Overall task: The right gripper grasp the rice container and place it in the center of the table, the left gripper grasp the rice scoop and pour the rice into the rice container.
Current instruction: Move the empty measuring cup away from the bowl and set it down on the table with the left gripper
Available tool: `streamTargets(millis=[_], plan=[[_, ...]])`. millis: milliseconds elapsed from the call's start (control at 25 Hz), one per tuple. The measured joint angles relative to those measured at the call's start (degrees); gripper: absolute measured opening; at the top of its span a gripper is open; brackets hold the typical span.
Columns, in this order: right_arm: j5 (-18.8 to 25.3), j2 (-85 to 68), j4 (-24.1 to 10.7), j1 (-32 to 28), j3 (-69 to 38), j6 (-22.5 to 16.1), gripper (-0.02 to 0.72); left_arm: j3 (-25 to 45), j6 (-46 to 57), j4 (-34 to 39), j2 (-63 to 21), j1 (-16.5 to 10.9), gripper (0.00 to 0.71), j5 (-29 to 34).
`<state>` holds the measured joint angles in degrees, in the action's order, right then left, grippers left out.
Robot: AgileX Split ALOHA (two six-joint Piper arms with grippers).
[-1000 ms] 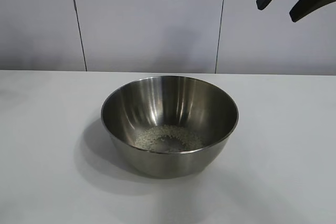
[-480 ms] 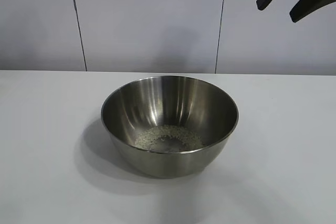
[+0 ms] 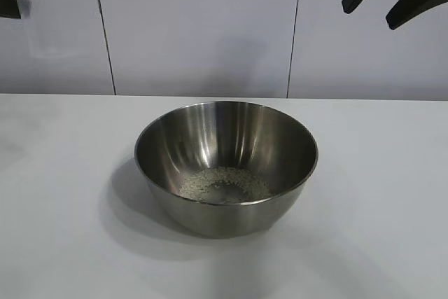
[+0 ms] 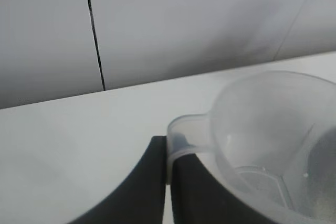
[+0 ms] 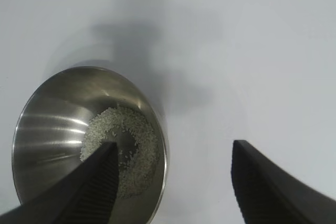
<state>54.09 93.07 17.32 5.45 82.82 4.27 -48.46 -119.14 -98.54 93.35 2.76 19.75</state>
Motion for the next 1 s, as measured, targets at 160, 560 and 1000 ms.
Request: streamTargets(millis=[160,560,1000], plan=[[0.05,0.0,0.0,0.0,0.0,0.0,0.432,0.0,-2.24,0.0,4.75,0.0,0.009,0.07],[0.05,0.0,0.0,0.0,0.0,0.0,0.432,0.0,-9.01,0.0,11.86,0.0,0.009,1.08],[0.09,0.0,0.0,0.0,0.0,0.0,0.432,-0.05,-13.63,0.0,12.77,0.0,0.015,1.42]])
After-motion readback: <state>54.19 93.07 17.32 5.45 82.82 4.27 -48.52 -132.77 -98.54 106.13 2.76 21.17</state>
